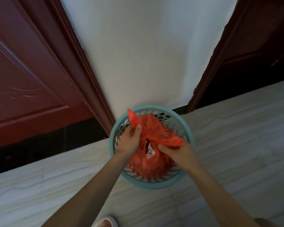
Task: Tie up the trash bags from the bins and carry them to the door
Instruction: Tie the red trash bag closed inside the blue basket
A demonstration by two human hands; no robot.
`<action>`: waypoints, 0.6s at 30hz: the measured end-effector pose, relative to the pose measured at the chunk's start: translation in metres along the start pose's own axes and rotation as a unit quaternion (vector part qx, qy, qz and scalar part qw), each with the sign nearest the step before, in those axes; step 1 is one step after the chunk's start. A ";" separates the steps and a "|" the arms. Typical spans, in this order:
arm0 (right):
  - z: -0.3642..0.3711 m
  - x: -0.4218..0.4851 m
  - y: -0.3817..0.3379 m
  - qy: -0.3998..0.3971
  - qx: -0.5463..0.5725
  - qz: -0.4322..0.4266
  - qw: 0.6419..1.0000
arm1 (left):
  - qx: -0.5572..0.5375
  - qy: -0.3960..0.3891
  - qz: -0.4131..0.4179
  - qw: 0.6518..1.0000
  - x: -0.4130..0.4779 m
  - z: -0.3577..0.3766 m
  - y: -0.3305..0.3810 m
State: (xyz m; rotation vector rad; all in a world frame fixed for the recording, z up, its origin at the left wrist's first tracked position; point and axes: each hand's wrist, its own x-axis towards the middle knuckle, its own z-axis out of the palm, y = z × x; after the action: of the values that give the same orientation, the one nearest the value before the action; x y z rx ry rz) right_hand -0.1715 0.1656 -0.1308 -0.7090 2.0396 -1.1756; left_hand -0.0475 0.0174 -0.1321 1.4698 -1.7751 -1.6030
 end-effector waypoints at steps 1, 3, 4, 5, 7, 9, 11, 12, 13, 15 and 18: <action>0.001 -0.001 0.002 0.007 -0.044 -0.044 0.998 | 0.020 0.014 0.012 1.000 -0.003 0.001 0.003; 0.007 0.000 0.004 0.054 -0.105 -0.116 0.986 | 0.053 0.046 0.043 0.997 -0.005 0.002 0.004; 0.010 0.000 0.001 0.071 -0.117 -0.139 0.981 | 0.070 0.049 0.054 0.995 -0.007 0.002 0.006; 0.014 -0.001 -0.004 0.073 -0.119 -0.147 0.979 | 0.063 0.042 0.059 0.995 -0.008 0.003 0.007; 0.020 0.000 -0.017 0.047 -0.079 -0.122 0.988 | -0.005 0.003 0.045 0.999 -0.006 0.008 0.005; 0.021 0.005 -0.033 0.046 -0.030 -0.093 0.994 | -0.066 -0.012 0.000 0.998 -0.004 0.010 0.013; 0.020 0.010 -0.052 0.036 0.026 -0.073 0.996 | -0.071 -0.016 -0.006 0.997 0.001 0.005 0.025; 0.018 0.013 -0.059 0.021 0.024 -0.071 0.997 | -0.043 -0.018 0.019 0.999 0.006 0.000 0.030; 0.016 0.016 -0.064 0.007 -0.005 -0.081 0.997 | 0.001 -0.021 0.056 0.998 0.009 -0.005 0.036; 0.009 0.019 -0.073 -0.020 -0.083 -0.104 0.991 | 0.074 -0.029 0.122 0.989 0.012 -0.012 0.046; 0.003 0.015 -0.073 -0.037 -0.171 -0.100 0.980 | 0.135 -0.040 0.152 0.978 0.013 -0.015 0.044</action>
State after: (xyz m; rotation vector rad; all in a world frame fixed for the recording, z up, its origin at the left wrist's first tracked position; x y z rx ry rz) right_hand -0.1696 0.1200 -0.0717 -1.1298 2.1695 -0.8952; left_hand -0.0608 -0.0084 -0.0937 1.1763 -2.2107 -1.3257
